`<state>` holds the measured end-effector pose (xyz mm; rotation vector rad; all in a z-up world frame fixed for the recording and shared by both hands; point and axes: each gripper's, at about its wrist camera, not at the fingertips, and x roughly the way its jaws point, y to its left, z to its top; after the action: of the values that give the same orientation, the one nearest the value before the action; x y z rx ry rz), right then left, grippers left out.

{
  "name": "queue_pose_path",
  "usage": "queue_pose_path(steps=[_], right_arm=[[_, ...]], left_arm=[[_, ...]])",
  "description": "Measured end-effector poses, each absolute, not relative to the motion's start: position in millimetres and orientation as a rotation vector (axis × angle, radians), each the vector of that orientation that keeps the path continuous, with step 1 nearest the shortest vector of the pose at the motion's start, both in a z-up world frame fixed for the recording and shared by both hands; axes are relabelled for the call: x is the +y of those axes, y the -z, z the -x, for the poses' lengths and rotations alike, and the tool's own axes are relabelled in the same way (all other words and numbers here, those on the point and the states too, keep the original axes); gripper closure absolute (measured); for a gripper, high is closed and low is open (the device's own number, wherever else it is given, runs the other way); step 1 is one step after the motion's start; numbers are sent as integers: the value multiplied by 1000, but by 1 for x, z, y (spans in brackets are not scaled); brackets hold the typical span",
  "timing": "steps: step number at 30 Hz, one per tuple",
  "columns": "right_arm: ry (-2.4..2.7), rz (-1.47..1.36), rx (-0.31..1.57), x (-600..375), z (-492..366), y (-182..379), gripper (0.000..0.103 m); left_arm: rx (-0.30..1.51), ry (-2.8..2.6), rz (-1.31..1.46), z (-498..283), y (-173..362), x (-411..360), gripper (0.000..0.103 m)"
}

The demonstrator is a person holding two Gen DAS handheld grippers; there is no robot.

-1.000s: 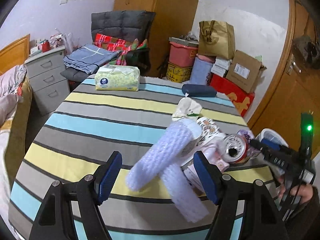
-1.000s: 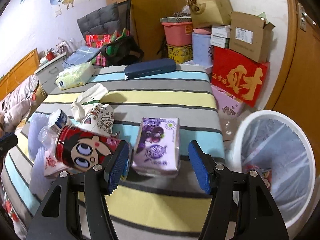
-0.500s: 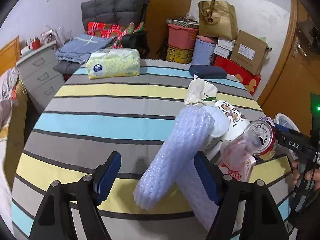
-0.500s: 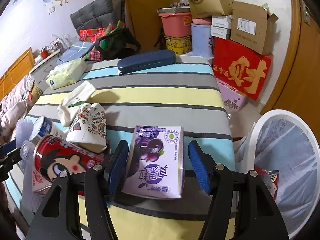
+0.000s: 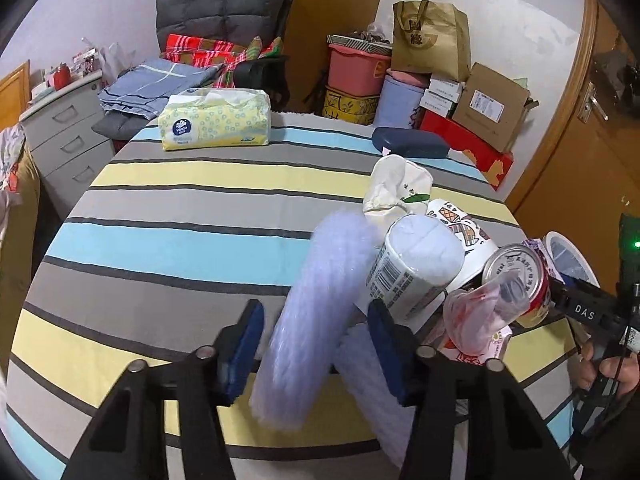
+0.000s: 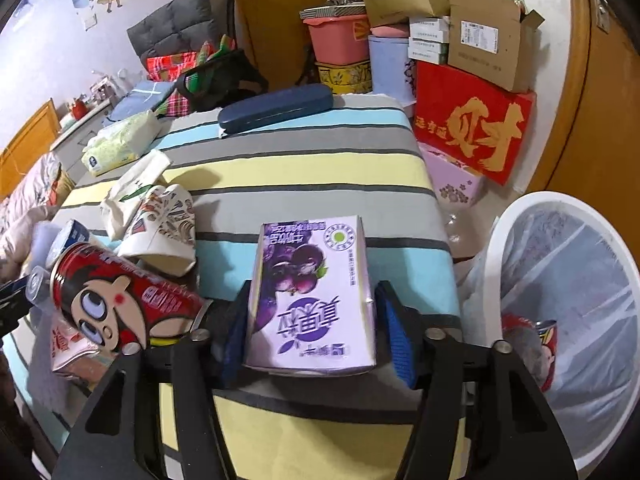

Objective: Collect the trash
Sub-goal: 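Grasp the purple juice carton with the right tool while the left tool grasps a white foam net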

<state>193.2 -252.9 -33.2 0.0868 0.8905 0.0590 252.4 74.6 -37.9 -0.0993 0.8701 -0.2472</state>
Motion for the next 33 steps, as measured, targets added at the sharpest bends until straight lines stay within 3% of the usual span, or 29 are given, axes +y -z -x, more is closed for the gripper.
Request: queue_pose_path(steps=[5, 8, 11, 12, 13, 14, 20, 27, 33], right_arm=[[-66, -74, 871, -250, -190, 31, 45], [-71, -70, 869, -248, -189, 31, 45], [-77, -72, 869, -248, -188, 30, 45], [-79, -71, 872, -249, -187, 31, 45], [-79, -70, 874, -248, -187, 31, 45], [-80, -70, 873, -248, -187, 31, 45], [-84, -88, 882, -250, -188, 33, 45], [-91, -77, 877, -248, -187, 33, 45], [-80, -96, 852, -252, -181, 29, 46]], left_arm=[[887, 249, 114, -254, 39, 77, 78], [895, 226, 125, -255, 42, 79, 78], [905, 234, 127, -258, 42, 78, 72], [906, 226, 117, -259, 42, 78, 65], [910, 210, 99, -261, 43, 76, 51], [918, 205, 90, -263, 45, 75, 47], [976, 233, 145, -281, 56, 73, 47], [969, 218, 139, -282, 55, 70, 73], [933, 197, 157, -272, 45, 77, 77]])
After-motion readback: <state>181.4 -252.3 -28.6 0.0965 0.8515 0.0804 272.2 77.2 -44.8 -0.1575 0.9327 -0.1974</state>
